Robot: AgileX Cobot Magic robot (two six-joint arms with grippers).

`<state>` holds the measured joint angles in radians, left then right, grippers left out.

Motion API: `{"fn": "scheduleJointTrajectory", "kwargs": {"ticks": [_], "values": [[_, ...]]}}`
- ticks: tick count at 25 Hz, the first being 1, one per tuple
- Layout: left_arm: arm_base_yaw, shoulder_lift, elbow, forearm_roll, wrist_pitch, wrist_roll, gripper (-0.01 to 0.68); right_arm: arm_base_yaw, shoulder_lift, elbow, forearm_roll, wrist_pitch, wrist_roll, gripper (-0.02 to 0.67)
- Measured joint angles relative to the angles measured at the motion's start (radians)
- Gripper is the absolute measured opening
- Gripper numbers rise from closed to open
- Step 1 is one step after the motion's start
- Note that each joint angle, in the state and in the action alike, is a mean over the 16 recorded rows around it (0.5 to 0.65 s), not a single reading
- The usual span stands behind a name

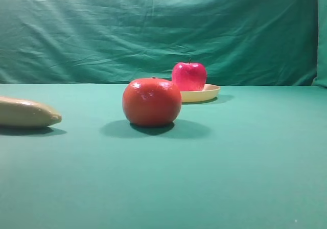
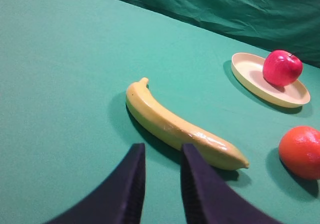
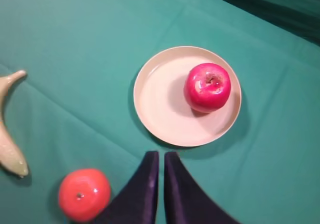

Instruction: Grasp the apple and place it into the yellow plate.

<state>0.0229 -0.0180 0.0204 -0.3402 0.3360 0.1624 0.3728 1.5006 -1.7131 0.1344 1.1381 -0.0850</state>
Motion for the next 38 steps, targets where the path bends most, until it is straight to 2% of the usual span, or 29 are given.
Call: {"fn": "scheduleJointTrajectory", "kwargs": {"ticks": [8,14,21,29,38], "values": [[0.002,0.0,0.0,0.0,0.0,0.0,0.157,0.0,-0.297,0.295,0.002,-0.091,0.027,0.0],[0.002,0.0,0.0,0.0,0.0,0.0,0.157,0.0,-0.52,0.451,0.001,-0.123,0.051,0.0],[0.002,0.0,0.0,0.0,0.0,0.0,0.157,0.0,-0.747,0.535,-0.022,-0.115,0.104,0.0],[0.002,0.0,0.0,0.0,0.0,0.0,0.157,-0.006,-0.915,0.554,-0.13,-0.051,0.219,0.0],[0.002,0.0,0.0,0.0,0.0,0.0,0.157,-0.096,-1.032,0.692,-0.232,-0.077,0.29,0.0]]}}
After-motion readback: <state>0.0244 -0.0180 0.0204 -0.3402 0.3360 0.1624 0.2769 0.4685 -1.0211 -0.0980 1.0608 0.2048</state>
